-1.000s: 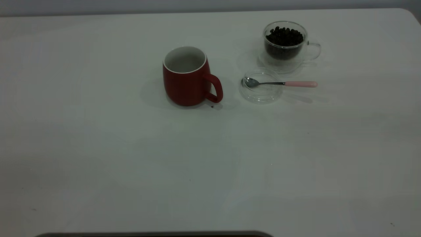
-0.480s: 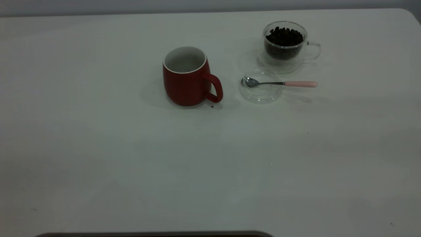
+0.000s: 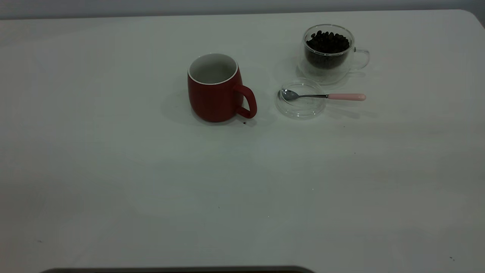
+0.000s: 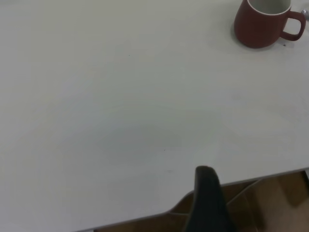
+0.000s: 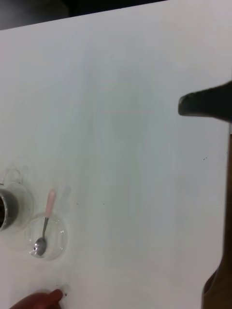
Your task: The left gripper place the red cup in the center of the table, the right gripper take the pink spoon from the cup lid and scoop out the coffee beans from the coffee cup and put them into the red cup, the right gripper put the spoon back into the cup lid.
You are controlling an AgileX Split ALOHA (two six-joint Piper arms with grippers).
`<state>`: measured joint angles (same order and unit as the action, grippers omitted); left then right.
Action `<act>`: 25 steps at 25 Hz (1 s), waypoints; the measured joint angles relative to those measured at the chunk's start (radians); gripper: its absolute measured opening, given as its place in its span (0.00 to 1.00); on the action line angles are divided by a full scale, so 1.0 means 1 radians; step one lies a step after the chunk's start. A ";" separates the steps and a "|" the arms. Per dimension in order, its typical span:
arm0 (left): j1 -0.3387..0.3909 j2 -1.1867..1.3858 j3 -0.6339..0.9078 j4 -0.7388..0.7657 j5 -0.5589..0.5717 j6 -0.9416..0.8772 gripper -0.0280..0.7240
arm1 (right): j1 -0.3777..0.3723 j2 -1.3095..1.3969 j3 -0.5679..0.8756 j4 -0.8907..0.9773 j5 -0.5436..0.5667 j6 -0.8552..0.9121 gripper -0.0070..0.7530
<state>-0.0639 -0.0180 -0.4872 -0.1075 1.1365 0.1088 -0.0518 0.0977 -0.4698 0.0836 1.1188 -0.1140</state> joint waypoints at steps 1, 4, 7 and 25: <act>0.000 0.000 0.000 0.000 0.000 0.000 0.82 | 0.000 0.000 0.000 0.002 0.000 0.000 0.75; 0.000 0.000 0.000 0.000 0.000 0.000 0.82 | 0.000 0.000 0.000 0.008 0.000 0.000 0.75; 0.000 0.000 0.000 0.000 0.000 0.000 0.82 | 0.000 0.000 0.000 0.013 0.000 0.000 0.75; 0.000 0.000 0.000 0.000 0.000 0.000 0.82 | 0.000 -0.064 0.000 -0.053 0.001 0.051 0.75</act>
<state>-0.0639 -0.0180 -0.4872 -0.1075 1.1365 0.1088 -0.0518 0.0335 -0.4698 0.0309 1.1199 -0.0629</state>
